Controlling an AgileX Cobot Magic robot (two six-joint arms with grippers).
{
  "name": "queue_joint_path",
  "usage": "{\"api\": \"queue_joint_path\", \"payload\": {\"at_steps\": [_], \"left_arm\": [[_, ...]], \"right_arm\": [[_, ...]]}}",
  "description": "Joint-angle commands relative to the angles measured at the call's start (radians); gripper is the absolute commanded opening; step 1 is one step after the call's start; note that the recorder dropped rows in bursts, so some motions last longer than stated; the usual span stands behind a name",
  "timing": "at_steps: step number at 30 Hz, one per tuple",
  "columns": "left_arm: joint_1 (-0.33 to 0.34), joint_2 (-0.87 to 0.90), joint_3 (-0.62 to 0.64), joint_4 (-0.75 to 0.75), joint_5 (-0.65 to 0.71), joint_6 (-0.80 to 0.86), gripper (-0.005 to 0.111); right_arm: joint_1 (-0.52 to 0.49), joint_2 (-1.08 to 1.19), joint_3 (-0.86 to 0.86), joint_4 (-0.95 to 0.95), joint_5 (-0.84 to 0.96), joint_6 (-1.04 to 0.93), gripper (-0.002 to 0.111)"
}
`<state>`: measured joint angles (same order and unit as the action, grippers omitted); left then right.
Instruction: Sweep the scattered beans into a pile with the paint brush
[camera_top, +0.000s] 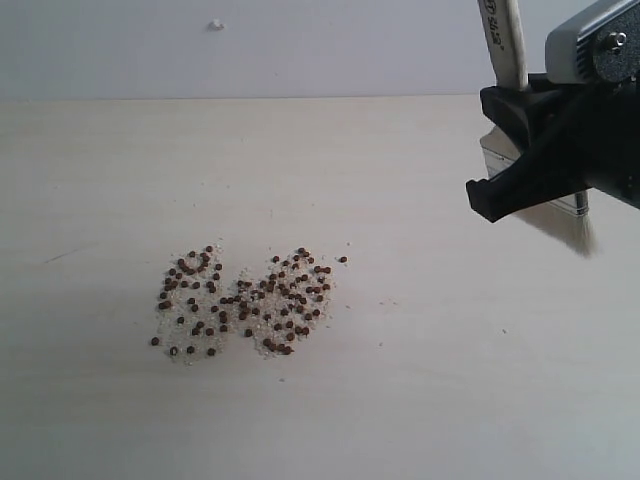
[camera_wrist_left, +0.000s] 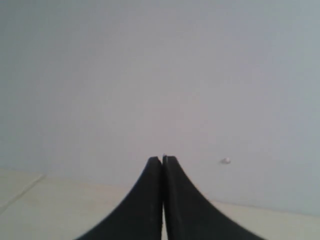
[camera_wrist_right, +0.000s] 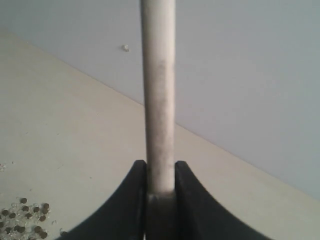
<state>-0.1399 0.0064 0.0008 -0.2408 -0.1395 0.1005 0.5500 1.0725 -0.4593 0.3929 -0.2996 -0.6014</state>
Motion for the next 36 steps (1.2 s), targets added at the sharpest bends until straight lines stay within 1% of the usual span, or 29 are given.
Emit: {"api": "queue_joint_path", "payload": {"at_steps": [1, 7, 12, 15, 20, 23, 25, 26, 29, 30, 36], "left_arm": [[0.001, -0.006, -0.001, 0.234, 0.015, 0.000, 0.000], [0.001, -0.006, -0.001, 0.234, 0.084, 0.000, 0.000], [0.001, -0.006, -0.001, 0.234, 0.211, 0.000, 0.000], [0.001, -0.006, -0.001, 0.234, 0.263, 0.000, 0.000], [0.001, -0.006, -0.001, 0.234, 0.280, 0.000, 0.000], [0.001, -0.006, -0.001, 0.234, 0.280, 0.000, 0.000], [0.001, -0.006, -0.001, 0.234, 0.280, 0.000, 0.000], [0.001, -0.006, -0.001, 0.234, 0.280, 0.000, 0.000], [0.001, -0.006, -0.001, 0.234, 0.280, 0.000, 0.000], [0.001, -0.006, -0.001, 0.234, 0.280, 0.000, 0.000], [0.001, -0.006, -0.001, 0.234, 0.280, 0.000, 0.000]], "right_arm": [[-0.004, -0.005, 0.002, -0.007, -0.043, 0.008, 0.000], [-0.004, 0.046, 0.012, -0.054, -0.251, 0.040, 0.000], [-0.004, 0.120, 0.012, -0.191, -0.337, 0.173, 0.000], [-0.004, 0.180, 0.012, -0.210, -0.411, 0.207, 0.000], [0.001, 0.273, 0.012, -0.210, -0.485, 0.207, 0.000], [0.051, 0.325, 0.012, -0.198, -0.551, 0.192, 0.000], [0.111, 0.358, 0.000, -0.134, -0.582, 0.133, 0.000], [0.142, 0.375, -0.009, -0.072, -0.590, 0.062, 0.000], [0.220, 0.430, -0.058, 0.232, -0.619, -0.177, 0.000], [0.242, 0.450, -0.067, 0.296, -0.644, -0.212, 0.000], [0.353, 0.570, -0.075, 0.426, -0.797, -0.246, 0.000]]}}
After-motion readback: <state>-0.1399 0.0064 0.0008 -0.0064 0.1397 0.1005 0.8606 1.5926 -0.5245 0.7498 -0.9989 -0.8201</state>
